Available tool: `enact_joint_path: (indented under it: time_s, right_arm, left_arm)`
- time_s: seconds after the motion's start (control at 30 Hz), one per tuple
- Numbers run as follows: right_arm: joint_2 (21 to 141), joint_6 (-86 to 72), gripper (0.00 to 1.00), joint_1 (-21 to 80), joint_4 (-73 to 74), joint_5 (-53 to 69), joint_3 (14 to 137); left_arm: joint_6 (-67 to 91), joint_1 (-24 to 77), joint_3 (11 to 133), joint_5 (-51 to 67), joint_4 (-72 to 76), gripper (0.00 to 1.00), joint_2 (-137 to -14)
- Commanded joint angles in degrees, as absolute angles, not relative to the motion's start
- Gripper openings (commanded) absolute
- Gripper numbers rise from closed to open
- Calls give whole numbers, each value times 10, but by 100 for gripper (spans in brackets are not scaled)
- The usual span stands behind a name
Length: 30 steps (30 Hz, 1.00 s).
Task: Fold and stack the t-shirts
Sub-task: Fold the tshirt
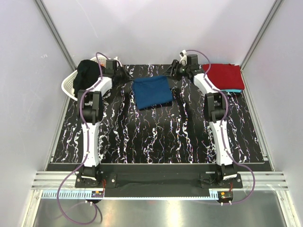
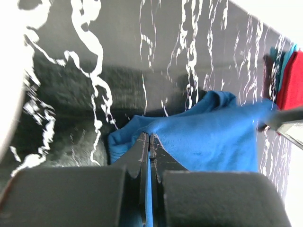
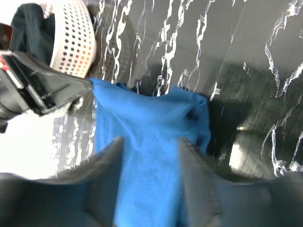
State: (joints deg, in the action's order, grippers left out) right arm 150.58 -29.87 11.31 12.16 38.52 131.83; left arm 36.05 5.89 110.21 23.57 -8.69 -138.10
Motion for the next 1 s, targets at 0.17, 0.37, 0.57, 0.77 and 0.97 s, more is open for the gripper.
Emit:
enact_joint_path:
  time_s: [0.17,0.37,0.57,0.77,0.97]
  right_arm:
    - [1427,-265,68,107,93,367,1246]
    - [1350,-229,71,107,95,366,1111]
    - [1344,-212,69,107,83,441,1056]
    - [1349,-214,65,109,50,482,1031]
    - [1359,-228,54,115,5,516,1010]
  left_arm:
    - [369,40,1140,239,-33,0,-1402]
    - [359,40,1129,254,-37,0,-1390]
    - [354,38,1122,263,-43,0,-1374]
    - [347,36,1128,257,-57,0,-1352]
    - [333,36,1133,248,-73,0,-1339]
